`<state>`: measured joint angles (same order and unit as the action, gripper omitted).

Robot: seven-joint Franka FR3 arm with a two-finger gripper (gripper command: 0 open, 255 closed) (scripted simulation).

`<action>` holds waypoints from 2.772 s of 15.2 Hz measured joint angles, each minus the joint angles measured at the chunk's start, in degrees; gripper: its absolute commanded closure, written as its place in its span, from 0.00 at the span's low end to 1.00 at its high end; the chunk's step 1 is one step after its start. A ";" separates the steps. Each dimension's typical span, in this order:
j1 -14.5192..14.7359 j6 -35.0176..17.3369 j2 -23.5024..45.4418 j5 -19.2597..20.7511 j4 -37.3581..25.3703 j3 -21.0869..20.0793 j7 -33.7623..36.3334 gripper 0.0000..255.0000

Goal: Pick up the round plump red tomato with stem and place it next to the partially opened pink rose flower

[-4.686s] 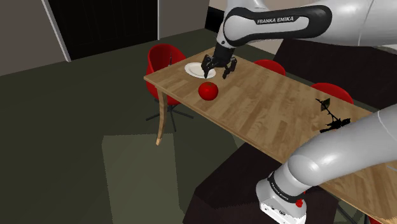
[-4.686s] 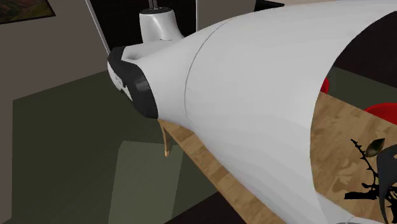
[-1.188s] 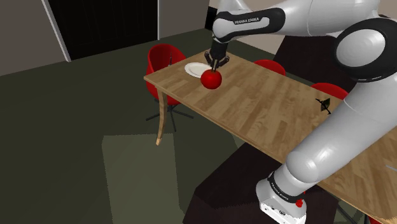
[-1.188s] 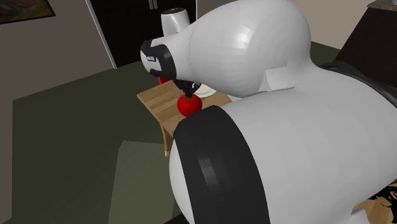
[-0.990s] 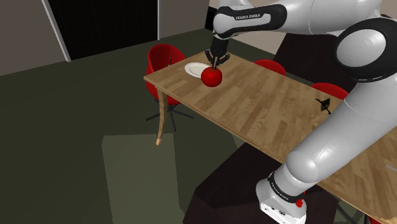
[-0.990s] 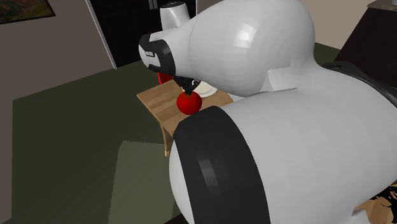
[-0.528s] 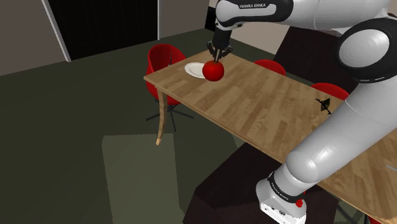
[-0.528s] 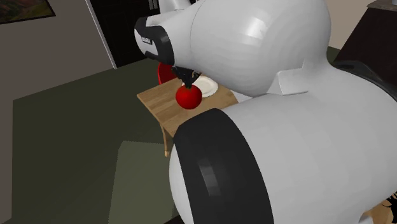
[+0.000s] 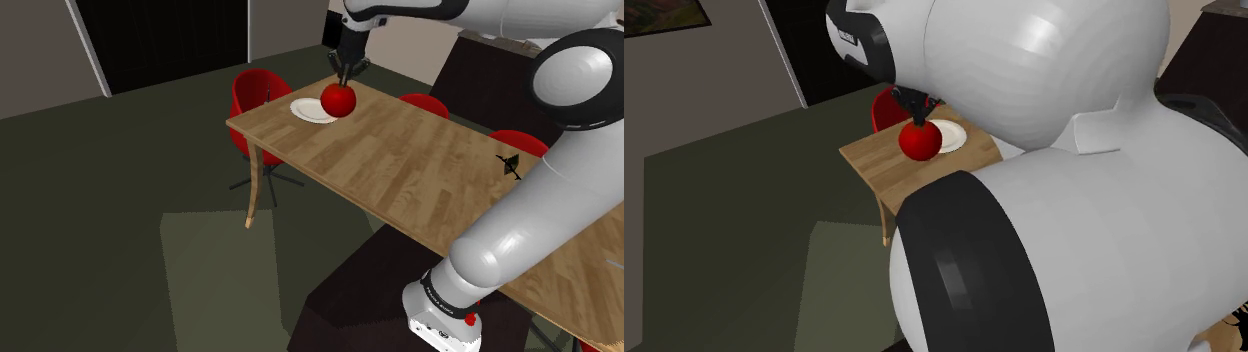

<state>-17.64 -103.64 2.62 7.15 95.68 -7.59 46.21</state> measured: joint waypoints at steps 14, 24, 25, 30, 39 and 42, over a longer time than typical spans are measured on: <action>-7.55 -2.85 -9.11 -1.96 10.34 8.35 -15.98 1.00; -13.19 -4.03 -11.29 -2.56 12.66 16.15 -29.50 1.00; -13.69 -4.17 -11.12 -2.64 12.55 16.87 -30.73 1.00; -16.66 -4.18 -9.54 -3.46 10.56 21.14 -38.17 1.00; -22.35 -3.75 -3.04 -7.04 3.59 28.44 -51.96 1.00; -24.51 -2.34 0.51 -9.09 -1.08 30.51 -56.47 1.00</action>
<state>-42.15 -105.98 3.13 -1.94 94.60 22.92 -10.26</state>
